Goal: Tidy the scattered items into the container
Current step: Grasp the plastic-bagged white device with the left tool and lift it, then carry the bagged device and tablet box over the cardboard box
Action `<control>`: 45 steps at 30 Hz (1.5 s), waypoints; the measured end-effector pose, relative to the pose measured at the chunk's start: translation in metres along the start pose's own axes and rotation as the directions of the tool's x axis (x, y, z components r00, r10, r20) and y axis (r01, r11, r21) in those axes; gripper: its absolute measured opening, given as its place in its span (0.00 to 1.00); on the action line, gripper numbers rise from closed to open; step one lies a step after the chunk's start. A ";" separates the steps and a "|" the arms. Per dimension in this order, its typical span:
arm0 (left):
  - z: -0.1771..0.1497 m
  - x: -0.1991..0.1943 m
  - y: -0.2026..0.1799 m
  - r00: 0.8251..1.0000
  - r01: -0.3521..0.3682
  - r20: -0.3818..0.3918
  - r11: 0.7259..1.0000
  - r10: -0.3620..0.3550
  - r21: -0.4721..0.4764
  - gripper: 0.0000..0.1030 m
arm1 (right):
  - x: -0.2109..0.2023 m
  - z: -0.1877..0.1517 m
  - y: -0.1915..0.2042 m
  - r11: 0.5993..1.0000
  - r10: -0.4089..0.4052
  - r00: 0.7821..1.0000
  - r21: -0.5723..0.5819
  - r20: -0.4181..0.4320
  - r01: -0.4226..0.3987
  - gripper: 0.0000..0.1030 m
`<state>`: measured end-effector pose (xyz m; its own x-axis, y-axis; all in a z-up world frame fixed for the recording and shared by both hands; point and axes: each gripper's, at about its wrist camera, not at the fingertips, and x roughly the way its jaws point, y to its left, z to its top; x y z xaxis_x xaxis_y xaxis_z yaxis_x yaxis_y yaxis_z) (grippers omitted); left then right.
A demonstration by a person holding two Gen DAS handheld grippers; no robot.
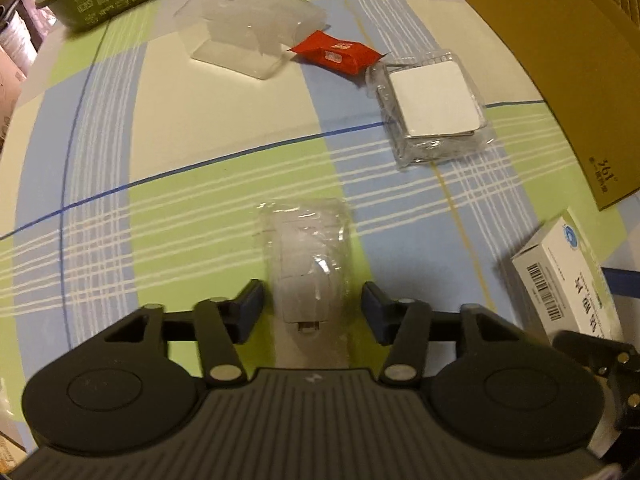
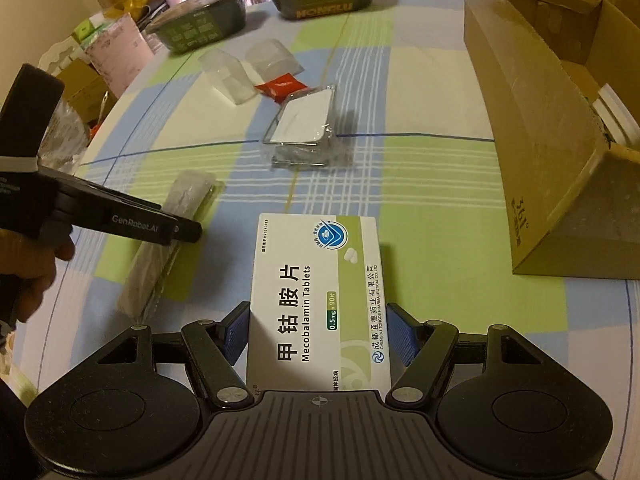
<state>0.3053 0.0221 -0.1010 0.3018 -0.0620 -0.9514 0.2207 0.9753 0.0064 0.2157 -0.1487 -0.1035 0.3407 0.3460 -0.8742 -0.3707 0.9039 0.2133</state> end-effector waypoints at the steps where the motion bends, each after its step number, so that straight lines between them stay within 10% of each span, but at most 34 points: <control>1: -0.001 -0.001 0.001 1.000 0.001 0.001 1.000 -0.001 0.002 0.36 | 0.000 0.000 0.000 1.000 0.004 1.000 0.001 0.001 -0.004 0.70; 25: -0.066 -0.078 -0.045 0.996 0.072 0.045 0.996 -0.074 0.055 0.32 | -0.054 -0.023 0.013 0.999 -0.039 0.997 0.022 0.062 0.038 0.70; 45: -0.059 -0.137 -0.080 0.985 0.079 0.148 0.991 -0.094 0.105 0.32 | -0.110 -0.035 0.009 0.996 -0.075 0.987 0.050 0.145 0.068 0.70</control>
<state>0.1915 -0.0353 0.0104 0.4135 -0.1843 -0.8917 0.3404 0.9396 -0.0363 0.1445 -0.1874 -0.0212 0.4895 0.3100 -0.8150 -0.3026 0.9370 0.1747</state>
